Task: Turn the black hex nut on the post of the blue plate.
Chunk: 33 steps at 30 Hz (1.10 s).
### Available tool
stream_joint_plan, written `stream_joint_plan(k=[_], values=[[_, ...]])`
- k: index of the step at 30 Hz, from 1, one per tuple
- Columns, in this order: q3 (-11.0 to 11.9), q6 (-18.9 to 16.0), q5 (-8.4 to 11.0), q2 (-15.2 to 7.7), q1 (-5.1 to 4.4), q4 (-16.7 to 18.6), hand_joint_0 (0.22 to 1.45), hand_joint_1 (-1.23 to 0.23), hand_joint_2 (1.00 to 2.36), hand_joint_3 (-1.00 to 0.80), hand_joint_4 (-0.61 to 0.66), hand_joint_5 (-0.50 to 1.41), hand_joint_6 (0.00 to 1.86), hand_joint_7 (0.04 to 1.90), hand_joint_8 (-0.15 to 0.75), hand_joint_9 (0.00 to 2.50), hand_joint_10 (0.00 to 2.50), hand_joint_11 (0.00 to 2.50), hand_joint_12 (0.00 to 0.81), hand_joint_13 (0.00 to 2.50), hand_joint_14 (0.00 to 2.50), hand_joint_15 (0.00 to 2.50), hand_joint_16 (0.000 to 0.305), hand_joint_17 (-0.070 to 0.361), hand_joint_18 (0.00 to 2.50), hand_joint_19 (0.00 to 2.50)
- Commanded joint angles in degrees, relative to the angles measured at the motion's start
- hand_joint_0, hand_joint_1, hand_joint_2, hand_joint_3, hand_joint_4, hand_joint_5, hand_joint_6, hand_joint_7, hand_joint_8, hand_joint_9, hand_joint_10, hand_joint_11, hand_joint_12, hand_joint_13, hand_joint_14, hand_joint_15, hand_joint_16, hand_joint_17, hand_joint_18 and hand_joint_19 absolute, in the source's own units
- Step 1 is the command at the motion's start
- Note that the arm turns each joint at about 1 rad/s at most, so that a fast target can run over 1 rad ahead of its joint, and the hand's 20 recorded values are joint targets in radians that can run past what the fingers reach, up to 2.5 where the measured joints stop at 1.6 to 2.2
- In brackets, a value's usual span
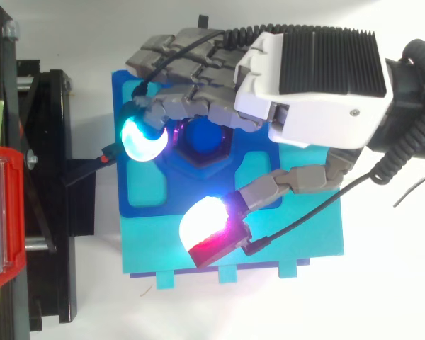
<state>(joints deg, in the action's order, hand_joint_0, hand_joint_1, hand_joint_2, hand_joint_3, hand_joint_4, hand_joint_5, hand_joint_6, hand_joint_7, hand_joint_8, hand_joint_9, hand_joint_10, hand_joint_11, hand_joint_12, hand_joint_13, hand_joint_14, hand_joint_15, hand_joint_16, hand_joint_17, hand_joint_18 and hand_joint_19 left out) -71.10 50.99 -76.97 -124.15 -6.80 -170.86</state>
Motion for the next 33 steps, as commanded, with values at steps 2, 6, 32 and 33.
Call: stream_joint_plan(k=[2,6,32,33], values=[[0.00,0.08,-0.82,-0.04,0.21,-0.09,0.44,-0.47,1.00,-0.50,0.42,-0.27,0.50,0.81,0.380,0.00,0.00,0.00,0.512,0.00,0.00,0.32,0.060,0.136,0.00,0.24],[0.00,0.08,-1.52,-0.04,0.48,-0.09,0.44,-0.46,1.00,-0.50,0.43,-0.27,0.50,0.83,0.383,0.02,0.00,0.00,0.508,0.01,0.01,0.32,0.060,0.134,0.00,0.25],[0.00,0.87,-6.79,-0.04,3.02,-1.05,0.45,-0.49,1.00,-0.50,0.46,-0.24,0.50,1.01,0.411,0.15,0.00,0.00,0.512,0.13,0.00,0.29,0.062,0.139,0.00,0.19],[-0.09,0.87,-7.14,0.05,3.11,-1.05,0.45,-0.49,1.00,-0.50,0.46,-0.24,0.50,1.01,0.411,0.15,0.00,0.00,0.513,0.14,0.00,0.29,0.062,0.139,0.00,0.19]])
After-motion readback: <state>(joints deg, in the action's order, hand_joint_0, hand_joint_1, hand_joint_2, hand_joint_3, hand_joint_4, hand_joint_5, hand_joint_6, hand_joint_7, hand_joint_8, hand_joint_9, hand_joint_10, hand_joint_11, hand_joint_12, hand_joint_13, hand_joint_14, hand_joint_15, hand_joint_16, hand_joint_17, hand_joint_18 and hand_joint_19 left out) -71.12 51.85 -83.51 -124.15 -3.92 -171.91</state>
